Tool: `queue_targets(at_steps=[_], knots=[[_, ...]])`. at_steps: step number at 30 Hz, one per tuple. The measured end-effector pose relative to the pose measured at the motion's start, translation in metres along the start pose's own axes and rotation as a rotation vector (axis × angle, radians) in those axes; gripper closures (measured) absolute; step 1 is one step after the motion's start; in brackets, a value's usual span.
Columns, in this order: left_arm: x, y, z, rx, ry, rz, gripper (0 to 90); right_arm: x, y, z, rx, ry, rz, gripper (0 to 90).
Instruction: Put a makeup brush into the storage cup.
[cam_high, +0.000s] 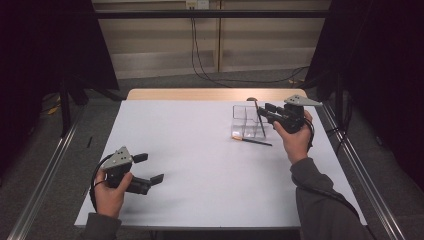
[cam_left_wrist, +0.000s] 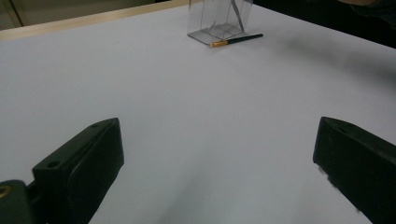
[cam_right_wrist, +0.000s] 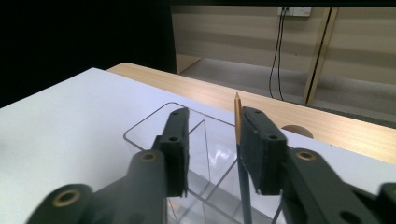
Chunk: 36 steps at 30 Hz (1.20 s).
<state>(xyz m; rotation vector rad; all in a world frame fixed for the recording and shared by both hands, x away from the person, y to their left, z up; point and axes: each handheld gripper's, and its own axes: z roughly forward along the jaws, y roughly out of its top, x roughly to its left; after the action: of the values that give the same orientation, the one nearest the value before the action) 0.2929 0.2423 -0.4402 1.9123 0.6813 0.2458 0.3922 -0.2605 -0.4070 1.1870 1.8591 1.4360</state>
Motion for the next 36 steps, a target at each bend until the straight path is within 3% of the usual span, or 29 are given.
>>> queue_targets(at_steps=[3, 6, 15, 36], knots=[[0.000, 0.000, 0.000, 0.002, 0.002, -0.002, 1.6, 0.001, 0.000, -0.001, -0.004, 0.014, 0.002, 54.9], [-0.001, 0.000, 0.000, 0.001, 0.002, -0.004, 1.6, 0.004, 0.001, -0.003, -0.012, 0.019, -0.009, 43.5], [-0.001, 0.000, 0.000, -0.001, 0.004, -0.007, 1.8, 0.007, 0.001, -0.010, -0.021, 0.035, -0.003, 27.7], [-0.001, 0.000, 0.000, 0.001, 0.008, 0.010, 1.7, 0.019, -0.010, -0.034, -0.029, 0.116, -0.011, 17.2]])
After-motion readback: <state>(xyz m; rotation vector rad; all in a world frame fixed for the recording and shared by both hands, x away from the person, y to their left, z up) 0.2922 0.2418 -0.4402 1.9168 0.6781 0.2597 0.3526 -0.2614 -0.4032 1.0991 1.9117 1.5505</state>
